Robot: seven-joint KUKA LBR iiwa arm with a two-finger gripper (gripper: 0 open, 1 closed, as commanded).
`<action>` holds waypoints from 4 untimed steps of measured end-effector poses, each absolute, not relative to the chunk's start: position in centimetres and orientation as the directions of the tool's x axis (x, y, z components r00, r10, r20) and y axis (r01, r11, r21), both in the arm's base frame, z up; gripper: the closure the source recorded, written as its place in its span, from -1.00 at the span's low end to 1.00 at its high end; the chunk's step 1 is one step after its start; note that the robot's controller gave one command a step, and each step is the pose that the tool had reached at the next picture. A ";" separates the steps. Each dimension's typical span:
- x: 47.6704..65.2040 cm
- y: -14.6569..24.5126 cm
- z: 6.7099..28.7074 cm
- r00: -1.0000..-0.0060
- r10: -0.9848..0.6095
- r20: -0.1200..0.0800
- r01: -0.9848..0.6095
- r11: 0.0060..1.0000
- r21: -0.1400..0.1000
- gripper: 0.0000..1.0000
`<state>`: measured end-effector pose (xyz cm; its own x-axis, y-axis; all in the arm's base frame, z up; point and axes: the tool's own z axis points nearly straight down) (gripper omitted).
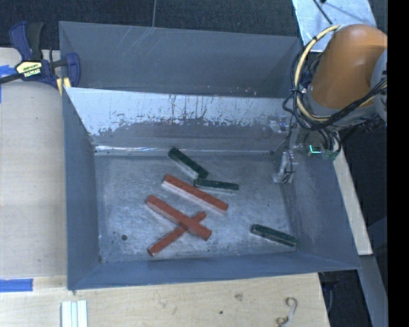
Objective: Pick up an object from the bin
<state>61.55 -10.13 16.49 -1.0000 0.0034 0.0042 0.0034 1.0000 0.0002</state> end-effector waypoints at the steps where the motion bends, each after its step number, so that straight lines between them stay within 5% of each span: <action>1: 51.5 -12.4 6.7 -0.991 0.136 0.006 0.136 0.991 0.000 -1.00; 2: 48.3 -12.0 10.2 -0.994 0.111 0.000 0.111 0.994 -0.001 -1.00; 3: 48.7 -11.5 10.0 -0.970 0.242 -0.004 0.242 0.970 0.000 -1.00; 4: 48.3 -10.6 6.9 -0.985 0.175 0.003 0.175 0.985 -0.001 -1.00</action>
Offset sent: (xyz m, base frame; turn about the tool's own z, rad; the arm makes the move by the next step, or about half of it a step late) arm -0.0978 -0.0217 -0.0949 0.1301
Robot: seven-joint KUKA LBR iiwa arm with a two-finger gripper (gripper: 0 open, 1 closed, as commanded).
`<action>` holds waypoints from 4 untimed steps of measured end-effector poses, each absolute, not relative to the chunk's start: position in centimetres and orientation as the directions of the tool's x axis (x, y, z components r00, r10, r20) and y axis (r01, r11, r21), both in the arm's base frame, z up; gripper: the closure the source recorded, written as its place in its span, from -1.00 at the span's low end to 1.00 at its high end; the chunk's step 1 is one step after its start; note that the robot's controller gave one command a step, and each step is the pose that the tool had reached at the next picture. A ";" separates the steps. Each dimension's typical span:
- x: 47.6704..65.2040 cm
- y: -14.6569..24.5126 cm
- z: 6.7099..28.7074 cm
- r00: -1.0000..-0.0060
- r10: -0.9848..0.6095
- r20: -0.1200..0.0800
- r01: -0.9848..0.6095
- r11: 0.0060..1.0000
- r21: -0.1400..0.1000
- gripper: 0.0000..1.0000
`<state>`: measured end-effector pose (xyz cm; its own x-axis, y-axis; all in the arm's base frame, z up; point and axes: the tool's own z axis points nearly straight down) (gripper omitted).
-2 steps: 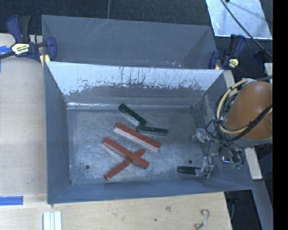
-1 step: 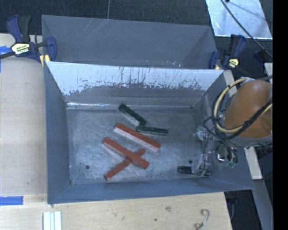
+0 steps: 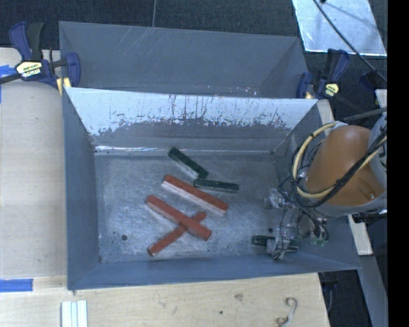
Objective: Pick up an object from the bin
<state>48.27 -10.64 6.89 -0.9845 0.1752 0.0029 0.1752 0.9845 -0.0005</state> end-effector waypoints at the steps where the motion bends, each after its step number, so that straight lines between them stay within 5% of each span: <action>1: 48.3 -10.7 6.9 -0.985 0.174 0.002 0.174 0.985 -0.001 -1.00; 2: 48.5 -10.7 7.0 -0.985 0.174 -0.004 0.174 0.985 0.000 1.00; 4: 48.9 -10.9 19.3 -0.985 0.171 -0.010 0.171 0.985 -0.001 1.00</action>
Offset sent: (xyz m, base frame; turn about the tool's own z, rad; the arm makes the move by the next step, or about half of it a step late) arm 0.0000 0.0000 0.0000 0.0000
